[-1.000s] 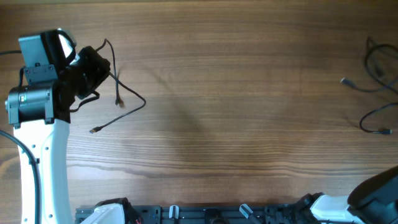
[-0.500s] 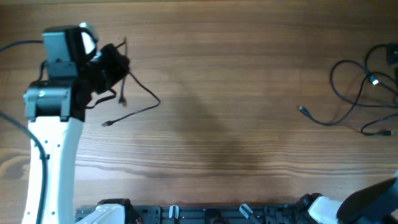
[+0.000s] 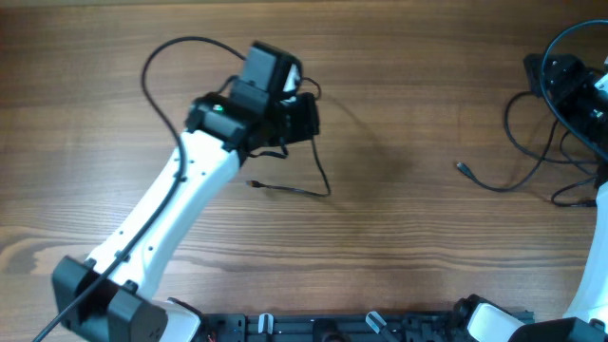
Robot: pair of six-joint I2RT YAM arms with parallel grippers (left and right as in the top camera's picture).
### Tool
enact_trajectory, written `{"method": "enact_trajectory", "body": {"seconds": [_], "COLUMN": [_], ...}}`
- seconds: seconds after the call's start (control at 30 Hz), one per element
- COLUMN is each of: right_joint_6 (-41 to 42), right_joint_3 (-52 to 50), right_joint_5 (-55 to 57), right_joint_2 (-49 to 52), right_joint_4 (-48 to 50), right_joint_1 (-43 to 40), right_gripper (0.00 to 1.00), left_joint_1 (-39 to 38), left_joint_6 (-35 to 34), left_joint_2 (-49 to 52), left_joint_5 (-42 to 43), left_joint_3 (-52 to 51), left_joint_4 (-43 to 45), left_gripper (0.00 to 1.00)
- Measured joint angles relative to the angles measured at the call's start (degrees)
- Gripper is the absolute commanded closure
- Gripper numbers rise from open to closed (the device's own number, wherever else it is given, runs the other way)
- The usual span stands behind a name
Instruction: Untangle cables
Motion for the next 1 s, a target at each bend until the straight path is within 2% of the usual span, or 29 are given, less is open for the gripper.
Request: {"method": "enact_trajectory", "body": {"seconds": [0.1,0.23,0.27,0.3,0.5,0.63,0.87,1.0], "right_joint_6": [-0.2,-1.44,-1.79,-2.14,-3.91,-6.27,-9.68,-10.64], "right_joint_3": [0.0,0.02,0.02,0.02,0.07,0.07,0.22,0.22], "right_joint_5": [0.0,0.0,-0.02,-0.04,-0.02,0.85,10.43,17.75], "right_joint_2": [0.0,0.0,0.0,0.0,0.0,0.0,4.96,10.16], "right_joint_4": [-1.14,-3.15,-3.82,-4.22,-6.32,-9.01,-18.25,-18.29], "right_joint_1": [0.0,0.0,0.0,0.02,0.39,4.07,19.21,27.41], "right_gripper": [0.04,0.04,0.04,0.04,0.04,0.04,0.04,0.05], "left_joint_1": [-2.86,-3.56,-3.1,-2.58,2.21,7.26,16.0,18.01], "left_joint_6": [0.31,0.48,0.39,0.31,0.83,0.85,1.03,2.38], "left_joint_2": [1.36,1.42,1.42,1.4,-0.04,-3.82,-5.14,-5.14], "left_joint_5": [0.04,0.26,0.39,0.42,0.42,0.37,-2.38,-4.98], "left_joint_3": [0.0,0.0,0.0,0.0,0.0,0.02,0.11,0.11], "left_joint_4": [1.2,4.13,4.35,4.39,4.11,2.32,-7.02,-9.03], "left_gripper": [0.43,0.14,0.03,0.0,0.02,0.04,0.04,0.04]}}
